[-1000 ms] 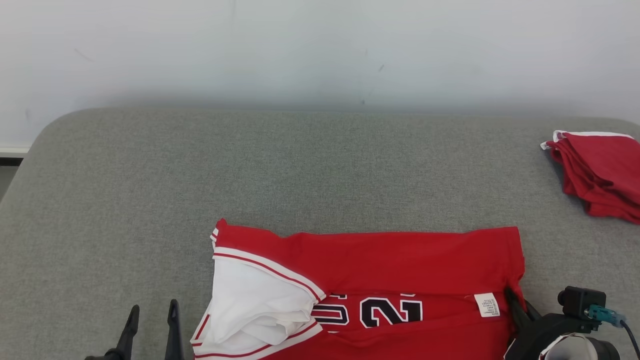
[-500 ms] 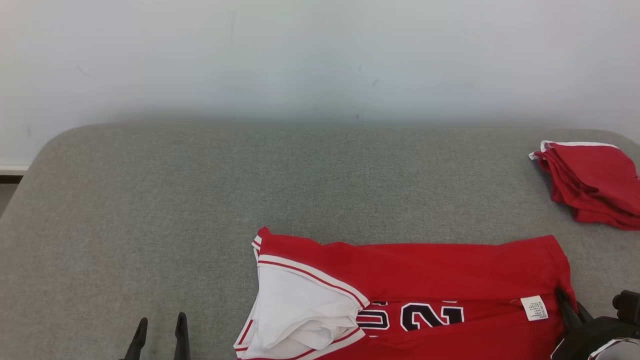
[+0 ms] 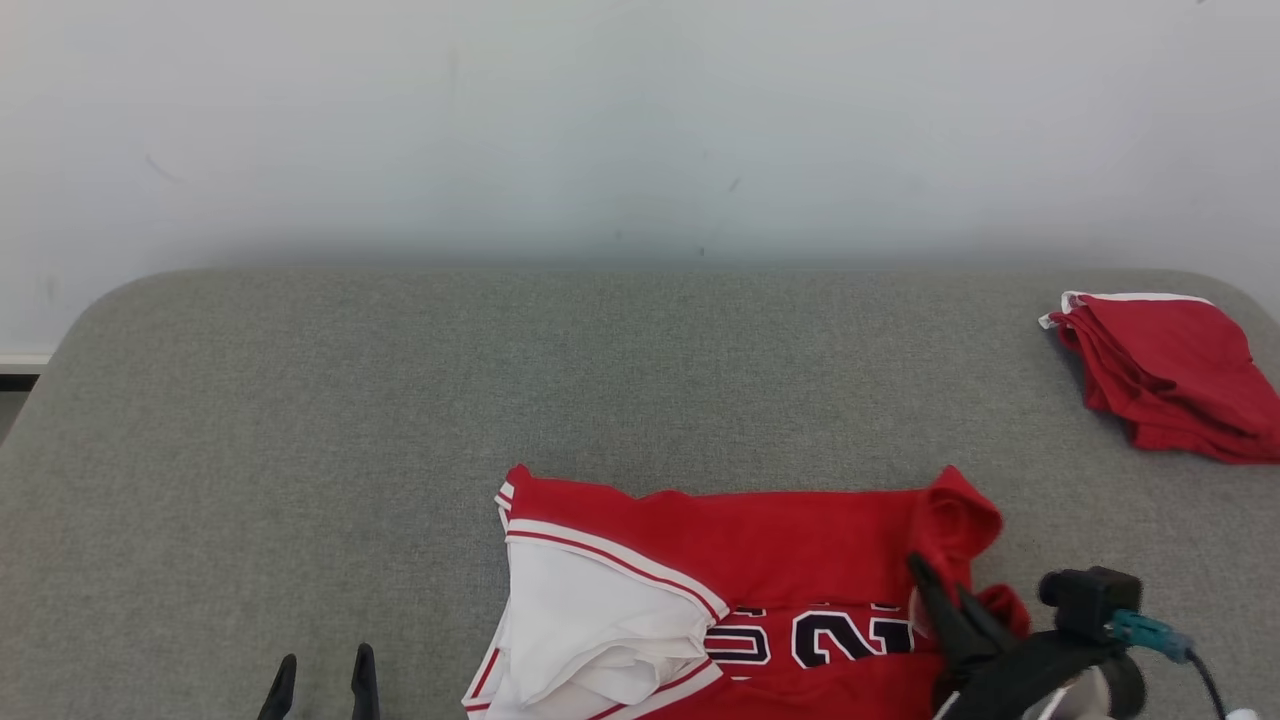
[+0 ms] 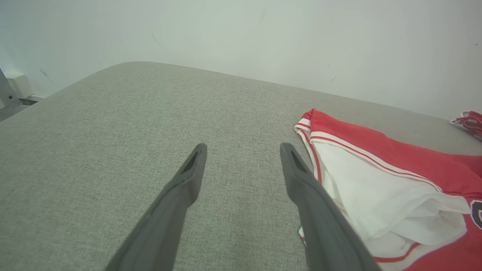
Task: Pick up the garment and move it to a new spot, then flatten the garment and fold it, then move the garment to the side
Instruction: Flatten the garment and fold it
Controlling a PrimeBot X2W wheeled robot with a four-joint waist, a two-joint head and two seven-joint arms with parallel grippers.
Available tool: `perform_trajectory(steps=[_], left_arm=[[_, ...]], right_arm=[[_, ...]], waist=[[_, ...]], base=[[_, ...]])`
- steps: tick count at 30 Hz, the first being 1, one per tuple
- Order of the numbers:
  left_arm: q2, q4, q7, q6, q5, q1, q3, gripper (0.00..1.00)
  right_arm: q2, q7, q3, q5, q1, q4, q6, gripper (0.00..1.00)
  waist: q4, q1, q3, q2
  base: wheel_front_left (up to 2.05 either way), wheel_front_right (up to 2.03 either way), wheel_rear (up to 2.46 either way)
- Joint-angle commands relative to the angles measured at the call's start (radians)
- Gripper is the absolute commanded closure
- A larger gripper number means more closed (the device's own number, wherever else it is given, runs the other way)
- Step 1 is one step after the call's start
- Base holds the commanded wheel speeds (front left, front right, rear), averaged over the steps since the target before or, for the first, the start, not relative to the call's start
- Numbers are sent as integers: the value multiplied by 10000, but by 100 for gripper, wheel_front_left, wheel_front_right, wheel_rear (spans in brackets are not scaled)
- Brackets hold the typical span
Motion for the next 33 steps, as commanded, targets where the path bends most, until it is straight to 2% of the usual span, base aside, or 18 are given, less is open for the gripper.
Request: perform_trajectory(steps=[1, 9, 17, 23, 33], left_arm=[[-11, 9, -35, 15, 52, 113, -1, 0], [-14, 79, -35, 17, 59, -23, -102, 0], [-14, 189, -35, 16, -82, -212, -240, 0], [-15, 308, -35, 16, -193, -436, -443, 0], [-14, 437, -35, 16, -405, -696, -723, 0]], right_arm=[[252, 159, 166, -189, 108, -376, 1, 100], [1431, 1015, 805, -774, -165, -1739, 1, 100], [2498, 1353, 1150, -1005, -677, -1886, 1, 100], [3309, 1482, 1450, -1200, -1364, -1074, 2, 100], [3695, 1149, 1849, -1533, -2333, 966, 3, 100]], waist=[[23, 0, 13, 0], [267, 0, 78, 0], [599, 0, 101, 0], [996, 0, 229, 0], [1517, 0, 533, 0]], base=[[0, 0, 0], [0, 0, 0], [0, 0, 0], [0, 0, 0], [0, 0, 0]])
